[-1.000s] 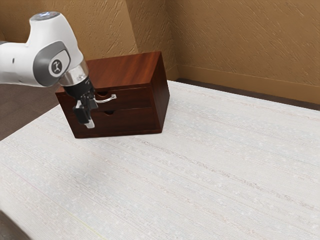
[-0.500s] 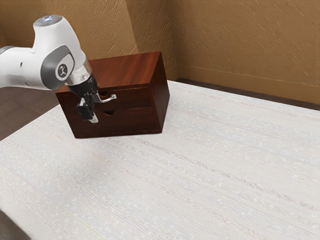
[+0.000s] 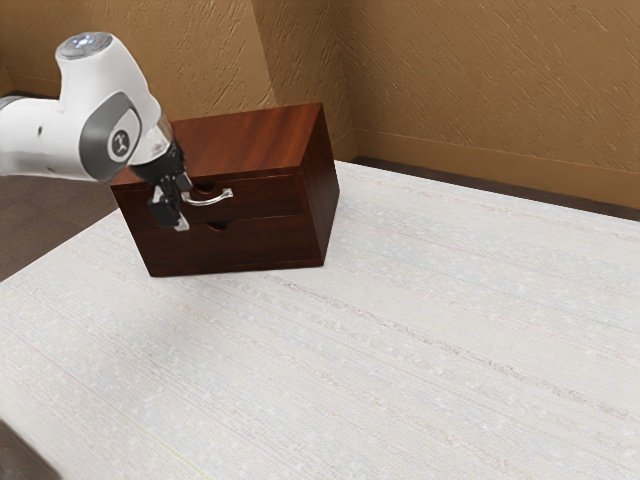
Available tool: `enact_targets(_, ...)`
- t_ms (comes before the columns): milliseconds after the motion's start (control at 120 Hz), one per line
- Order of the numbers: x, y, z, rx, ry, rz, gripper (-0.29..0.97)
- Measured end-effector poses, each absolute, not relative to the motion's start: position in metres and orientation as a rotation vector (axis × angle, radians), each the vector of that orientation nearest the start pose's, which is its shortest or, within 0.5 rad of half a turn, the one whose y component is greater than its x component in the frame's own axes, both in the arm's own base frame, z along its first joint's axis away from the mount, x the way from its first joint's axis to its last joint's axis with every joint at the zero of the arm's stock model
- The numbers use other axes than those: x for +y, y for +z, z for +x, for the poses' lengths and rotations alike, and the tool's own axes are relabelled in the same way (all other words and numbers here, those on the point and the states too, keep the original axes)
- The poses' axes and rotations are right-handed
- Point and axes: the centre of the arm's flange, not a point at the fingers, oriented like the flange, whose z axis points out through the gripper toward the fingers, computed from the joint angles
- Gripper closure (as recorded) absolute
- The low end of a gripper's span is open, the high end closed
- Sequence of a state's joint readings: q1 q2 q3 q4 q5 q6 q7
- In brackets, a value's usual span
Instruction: Pull the drawer handle with one arm to open the drawer
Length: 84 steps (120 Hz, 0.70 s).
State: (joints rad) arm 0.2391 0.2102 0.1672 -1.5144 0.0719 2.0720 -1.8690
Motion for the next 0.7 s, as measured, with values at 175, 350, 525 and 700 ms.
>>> enact_targets(175, 0.253, 0.578, 0.611, 2.637, 0.505, 1.284, 0.07)
enact_targets(350, 0.254, 0.574, 0.614, 2.631, 0.513, 1.291, 0.07)
enact_targets(525, 0.253, 0.570, 0.616, 2.622, 0.524, 1.305, 0.08)
enact_targets(700, 0.250, 0.566, 0.617, 2.617, 0.521, 1.330, 0.14)
